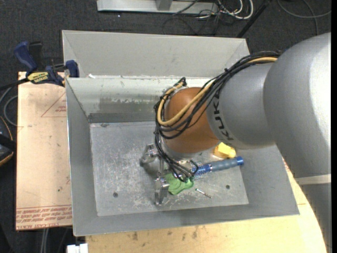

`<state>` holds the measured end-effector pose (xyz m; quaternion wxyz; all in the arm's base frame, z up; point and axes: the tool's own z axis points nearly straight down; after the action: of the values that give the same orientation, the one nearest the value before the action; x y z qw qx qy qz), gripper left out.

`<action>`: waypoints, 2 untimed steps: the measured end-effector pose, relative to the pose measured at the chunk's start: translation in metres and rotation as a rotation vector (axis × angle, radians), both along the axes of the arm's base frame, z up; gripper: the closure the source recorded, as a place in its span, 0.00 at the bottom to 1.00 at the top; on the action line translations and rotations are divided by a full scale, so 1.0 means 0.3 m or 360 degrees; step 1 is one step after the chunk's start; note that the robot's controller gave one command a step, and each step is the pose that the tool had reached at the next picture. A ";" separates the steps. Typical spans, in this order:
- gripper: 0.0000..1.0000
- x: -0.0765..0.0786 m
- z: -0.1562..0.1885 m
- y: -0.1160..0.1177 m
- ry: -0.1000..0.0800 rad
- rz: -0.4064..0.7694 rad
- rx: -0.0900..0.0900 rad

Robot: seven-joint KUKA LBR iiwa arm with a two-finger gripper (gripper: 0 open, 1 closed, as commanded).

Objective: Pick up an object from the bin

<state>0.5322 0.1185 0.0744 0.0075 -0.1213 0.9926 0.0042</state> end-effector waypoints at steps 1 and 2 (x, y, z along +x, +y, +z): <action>1.00 0.004 0.002 -0.004 -0.0004 -0.0002 -0.0004; 1.00 0.011 0.186 0.000 0.0008 -0.0004 -0.0011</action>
Offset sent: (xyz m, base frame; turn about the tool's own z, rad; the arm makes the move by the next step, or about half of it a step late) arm 0.0000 0.0000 0.0000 0.0000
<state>0.5356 0.1184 0.1302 0.0044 -0.1200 0.9928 0.0010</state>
